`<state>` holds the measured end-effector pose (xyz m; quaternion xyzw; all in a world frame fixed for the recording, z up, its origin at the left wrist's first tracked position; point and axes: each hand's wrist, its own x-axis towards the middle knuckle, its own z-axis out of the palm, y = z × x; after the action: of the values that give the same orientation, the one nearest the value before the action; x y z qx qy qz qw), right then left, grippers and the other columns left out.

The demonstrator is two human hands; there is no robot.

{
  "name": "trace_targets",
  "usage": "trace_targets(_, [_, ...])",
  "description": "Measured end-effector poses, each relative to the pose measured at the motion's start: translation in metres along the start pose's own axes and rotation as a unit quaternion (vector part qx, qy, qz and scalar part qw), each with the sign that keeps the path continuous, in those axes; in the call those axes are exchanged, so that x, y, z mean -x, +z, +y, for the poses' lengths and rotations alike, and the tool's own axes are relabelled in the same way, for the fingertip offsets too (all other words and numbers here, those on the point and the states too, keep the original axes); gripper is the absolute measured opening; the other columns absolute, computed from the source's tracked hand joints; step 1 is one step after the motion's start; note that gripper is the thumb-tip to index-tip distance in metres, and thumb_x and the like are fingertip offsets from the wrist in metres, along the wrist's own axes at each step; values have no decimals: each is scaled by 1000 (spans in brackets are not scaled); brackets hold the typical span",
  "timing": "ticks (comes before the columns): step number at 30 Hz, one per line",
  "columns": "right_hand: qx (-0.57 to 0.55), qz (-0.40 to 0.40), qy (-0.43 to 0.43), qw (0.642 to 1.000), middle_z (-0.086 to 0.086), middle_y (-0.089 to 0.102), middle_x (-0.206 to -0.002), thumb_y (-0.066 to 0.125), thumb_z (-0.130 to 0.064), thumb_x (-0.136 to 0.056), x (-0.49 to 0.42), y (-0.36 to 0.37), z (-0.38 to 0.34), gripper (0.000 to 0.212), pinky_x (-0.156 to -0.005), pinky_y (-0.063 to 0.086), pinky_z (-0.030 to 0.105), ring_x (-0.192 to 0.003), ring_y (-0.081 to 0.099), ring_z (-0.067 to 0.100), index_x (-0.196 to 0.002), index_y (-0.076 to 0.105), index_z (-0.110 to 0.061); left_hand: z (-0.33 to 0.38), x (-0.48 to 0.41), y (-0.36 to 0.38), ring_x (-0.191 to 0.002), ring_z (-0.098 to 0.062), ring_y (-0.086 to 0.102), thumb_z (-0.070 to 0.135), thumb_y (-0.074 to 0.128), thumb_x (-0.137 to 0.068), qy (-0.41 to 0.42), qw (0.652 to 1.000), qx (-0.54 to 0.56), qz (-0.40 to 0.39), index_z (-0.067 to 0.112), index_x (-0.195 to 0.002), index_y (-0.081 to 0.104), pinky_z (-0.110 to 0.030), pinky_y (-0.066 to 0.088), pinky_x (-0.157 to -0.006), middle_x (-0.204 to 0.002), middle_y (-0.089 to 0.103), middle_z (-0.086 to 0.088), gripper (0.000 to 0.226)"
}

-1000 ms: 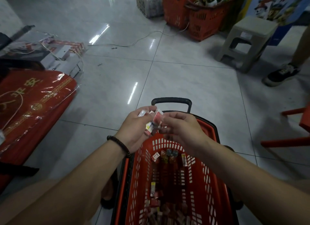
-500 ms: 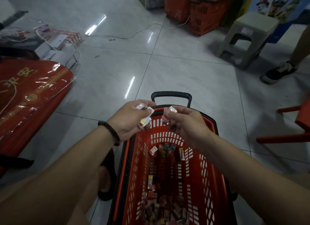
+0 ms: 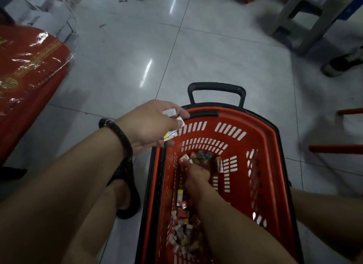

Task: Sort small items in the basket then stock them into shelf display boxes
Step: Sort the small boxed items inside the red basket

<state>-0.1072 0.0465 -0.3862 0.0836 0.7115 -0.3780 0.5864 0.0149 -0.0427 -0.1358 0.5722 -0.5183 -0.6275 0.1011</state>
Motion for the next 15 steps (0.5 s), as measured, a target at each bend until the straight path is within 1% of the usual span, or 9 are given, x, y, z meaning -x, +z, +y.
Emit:
trace_targets(2, [-20, -7, -6, 1000, 16, 79, -108, 78, -23, -90, -13, 16, 7, 29, -69, 64, 37, -73, 72, 18, -115, 75, -7, 0, -3, 0, -108, -23, 69, 18, 60, -106, -4, 1000, 1, -9, 21, -122, 68, -31, 64, -77, -117, 70, -3, 19])
trace_targets(3, [-37, 8, -6, 999, 16, 77, -108, 80, -24, -90, -19, 24, 10, 28, -76, 64, 39, -79, 73, 19, -114, 74, -11, 0, -5, -1, -109, -23, 68, 19, 60, -106, -7, 1000, 3, -9, 22, -122, 68, -33, 64, -79, -118, 70, -3, 19])
trace_targets(5, [-73, 55, 13, 996, 10, 74, -104, 86, -25, -88, -24, 36, 11, 28, -93, 61, 48, -94, 71, 27, -110, 70, -19, -2, -7, -3, -109, -22, 68, 21, 61, -105, -12, 1000, 7, -3, 23, -121, 68, -35, 65, -82, -118, 70, -2, 18])
trace_targets(6, [-85, 66, 19, 994, 8, 74, -105, 86, -26, -89, -27, 41, 13, 27, -97, 59, 51, -98, 70, 30, -109, 70, -21, -2, -8, -4, -108, -23, 68, 21, 62, -105, -13, 1000, 11, 0, 23, -121, 68, -35, 65, -81, -117, 70, -2, 18])
trace_targets(7, [-89, 71, 19, 993, 8, 74, -106, 85, -28, -90, -29, 44, 14, 25, -99, 58, 52, -100, 71, 30, -110, 70, -22, -3, -8, -4, -108, -23, 68, 21, 62, -105, -15, 1000, 17, 3, 24, -122, 68, -34, 65, -79, -117, 70, -2, 18])
trace_targets(10, [-85, 80, 18, 993, 5, 77, -105, 83, -26, -91, -35, 47, 17, 27, -97, 61, 49, -97, 74, 27, -116, 75, -23, -4, -10, -3, -106, -23, 69, 20, 61, -105, -18, 998, 53, 7, 23, -126, 65, -30, 64, -72, -113, 71, -4, 21])
trace_targets(12, [-85, 92, 12, 992, 4, 78, -106, 82, -27, -91, -37, 45, 20, 29, -96, 61, 47, -97, 74, 26, -119, 76, -23, -3, -10, -2, -109, -25, 69, 17, 61, -105, -17, 996, 90, 2, 22, -123, 66, -31, 63, -69, -114, 72, -7, 20])
trace_targets(15, [-66, 104, -14, 992, 2, 80, -110, 80, -34, -92, -31, 36, 24, 29, -96, 62, 44, -98, 75, 24, -118, 78, -23, 1, -9, 0, -113, -30, 67, 11, 59, -105, -24, 987, 160, -7, 20, -118, 70, -32, 60, -68, -119, 71, -11, 19])
